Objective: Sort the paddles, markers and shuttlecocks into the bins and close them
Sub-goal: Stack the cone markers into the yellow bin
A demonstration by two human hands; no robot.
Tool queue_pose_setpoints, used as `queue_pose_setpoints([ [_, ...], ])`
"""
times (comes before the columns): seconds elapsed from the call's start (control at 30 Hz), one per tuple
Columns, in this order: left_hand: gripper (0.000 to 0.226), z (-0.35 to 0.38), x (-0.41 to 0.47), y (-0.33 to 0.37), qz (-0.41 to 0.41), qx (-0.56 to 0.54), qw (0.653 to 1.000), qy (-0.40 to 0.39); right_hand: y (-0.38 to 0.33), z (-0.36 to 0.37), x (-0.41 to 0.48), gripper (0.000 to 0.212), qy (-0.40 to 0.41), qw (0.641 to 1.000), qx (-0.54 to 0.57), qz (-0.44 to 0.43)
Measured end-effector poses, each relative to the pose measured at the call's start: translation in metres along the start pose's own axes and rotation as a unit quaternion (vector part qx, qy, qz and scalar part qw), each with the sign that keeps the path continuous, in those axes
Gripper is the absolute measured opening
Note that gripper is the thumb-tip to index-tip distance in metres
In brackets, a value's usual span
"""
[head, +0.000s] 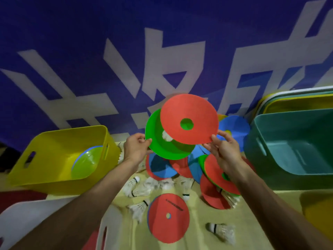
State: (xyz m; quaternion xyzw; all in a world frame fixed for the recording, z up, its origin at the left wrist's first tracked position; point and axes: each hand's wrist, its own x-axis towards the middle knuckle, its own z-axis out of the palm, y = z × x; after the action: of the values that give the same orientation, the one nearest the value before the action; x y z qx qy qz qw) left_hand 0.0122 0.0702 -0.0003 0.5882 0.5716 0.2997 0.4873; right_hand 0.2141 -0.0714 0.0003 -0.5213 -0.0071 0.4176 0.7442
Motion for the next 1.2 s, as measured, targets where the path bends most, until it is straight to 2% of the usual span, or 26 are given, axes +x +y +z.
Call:
queue_pose_setpoints([
  [0.17, 0.009, -0.073, 0.002, 0.007, 0.013, -0.042, 0.999, 0.016, 0.027, 0.055, -0.010, 0.021, -0.045, 0.998, 0.041, 0.020],
  [0.27, 0.010, -0.133, 0.009, 0.003, 0.014, -0.064, 0.997, 0.046, 0.049, 0.099, -0.024, 0.017, -0.077, 0.996, 0.034, 0.027],
  [0.37, 0.020, -0.190, 0.021, -0.008, 0.016, -0.073, 0.994, 0.075, 0.071, 0.136, -0.037, 0.024, -0.096, 0.995, 0.004, 0.033],
  [0.5, 0.023, -0.249, 0.037, -0.030, -0.012, -0.109, 0.989, 0.097, 0.100, 0.175, -0.053, 0.033, -0.104, 0.993, -0.025, 0.054],
  [0.6, 0.027, -0.280, 0.047, -0.051, -0.043, -0.131, 0.987, 0.084, 0.119, 0.201, -0.063, 0.035, -0.100, 0.993, -0.044, 0.049],
  [0.77, 0.037, -0.305, 0.066, -0.079, -0.109, -0.115, 0.986, 0.052, 0.144, 0.236, -0.080, 0.025, -0.101, 0.991, -0.076, 0.044],
  [1.0, 0.045, -0.302, 0.088, -0.105, -0.168, -0.079, 0.983, -0.013, 0.162, 0.258, -0.093, 0.025, -0.092, 0.987, -0.125, 0.034],
  [1.2, 0.046, -0.314, 0.088, -0.108, -0.166, -0.057, 0.984, -0.035, 0.174, 0.266, -0.095, 0.025, -0.102, 0.983, -0.149, 0.032],
])
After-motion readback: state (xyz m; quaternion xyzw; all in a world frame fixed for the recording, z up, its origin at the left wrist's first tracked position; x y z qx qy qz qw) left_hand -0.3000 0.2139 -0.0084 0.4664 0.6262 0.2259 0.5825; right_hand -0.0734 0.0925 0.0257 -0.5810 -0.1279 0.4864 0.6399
